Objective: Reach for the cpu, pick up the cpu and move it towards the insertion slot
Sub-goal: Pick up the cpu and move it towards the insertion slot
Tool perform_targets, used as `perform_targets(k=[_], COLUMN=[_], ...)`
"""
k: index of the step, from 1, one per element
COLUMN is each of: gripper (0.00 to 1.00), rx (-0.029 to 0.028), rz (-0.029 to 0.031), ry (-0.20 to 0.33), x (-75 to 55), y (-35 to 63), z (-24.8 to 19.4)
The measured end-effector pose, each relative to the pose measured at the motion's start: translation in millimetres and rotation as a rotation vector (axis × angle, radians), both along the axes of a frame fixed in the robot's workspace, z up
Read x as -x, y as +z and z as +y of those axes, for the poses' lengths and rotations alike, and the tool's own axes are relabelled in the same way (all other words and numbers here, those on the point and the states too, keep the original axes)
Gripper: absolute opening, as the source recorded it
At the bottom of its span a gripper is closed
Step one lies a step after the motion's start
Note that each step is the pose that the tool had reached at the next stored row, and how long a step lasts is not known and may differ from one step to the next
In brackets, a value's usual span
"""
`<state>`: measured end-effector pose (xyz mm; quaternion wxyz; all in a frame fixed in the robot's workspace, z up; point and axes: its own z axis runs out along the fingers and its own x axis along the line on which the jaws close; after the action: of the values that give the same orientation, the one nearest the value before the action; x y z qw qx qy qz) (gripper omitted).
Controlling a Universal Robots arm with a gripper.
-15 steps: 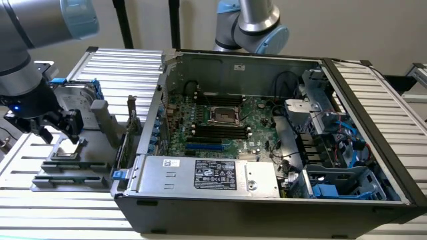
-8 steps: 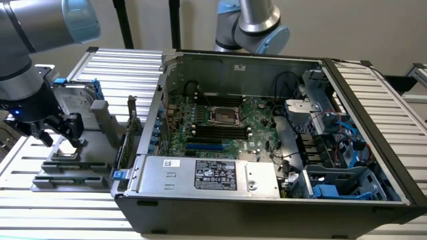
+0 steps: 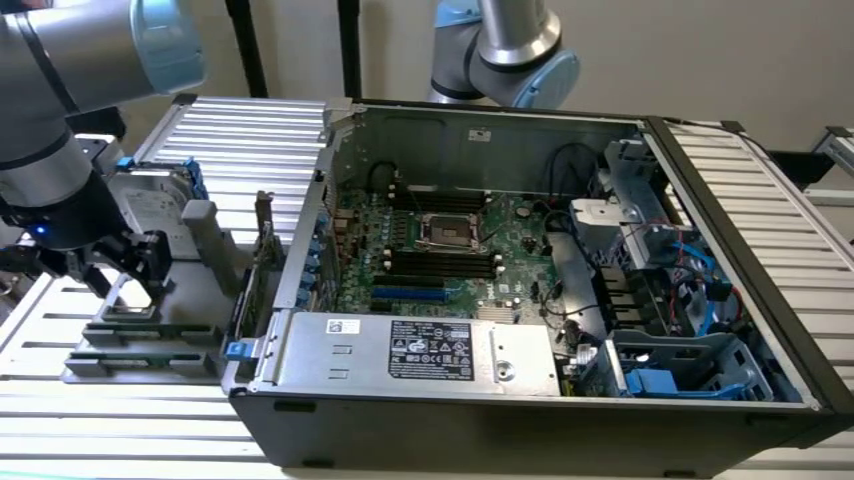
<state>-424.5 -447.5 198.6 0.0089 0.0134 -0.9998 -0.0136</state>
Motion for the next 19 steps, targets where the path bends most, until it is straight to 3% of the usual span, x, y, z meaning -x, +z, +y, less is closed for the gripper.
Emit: perform_targets(k=[7, 13, 19], gripper=[0.65, 0.65, 0.65], rx=[-0.0001, -0.0001, 0.0016], rz=[0.0000, 0.0001, 0.0035], ry=[0.000, 0.000, -0.001], x=[0.0, 0.0, 0.6], y=[-3.5, -6.1, -8.6], z=[1.7, 6.6, 8.3])
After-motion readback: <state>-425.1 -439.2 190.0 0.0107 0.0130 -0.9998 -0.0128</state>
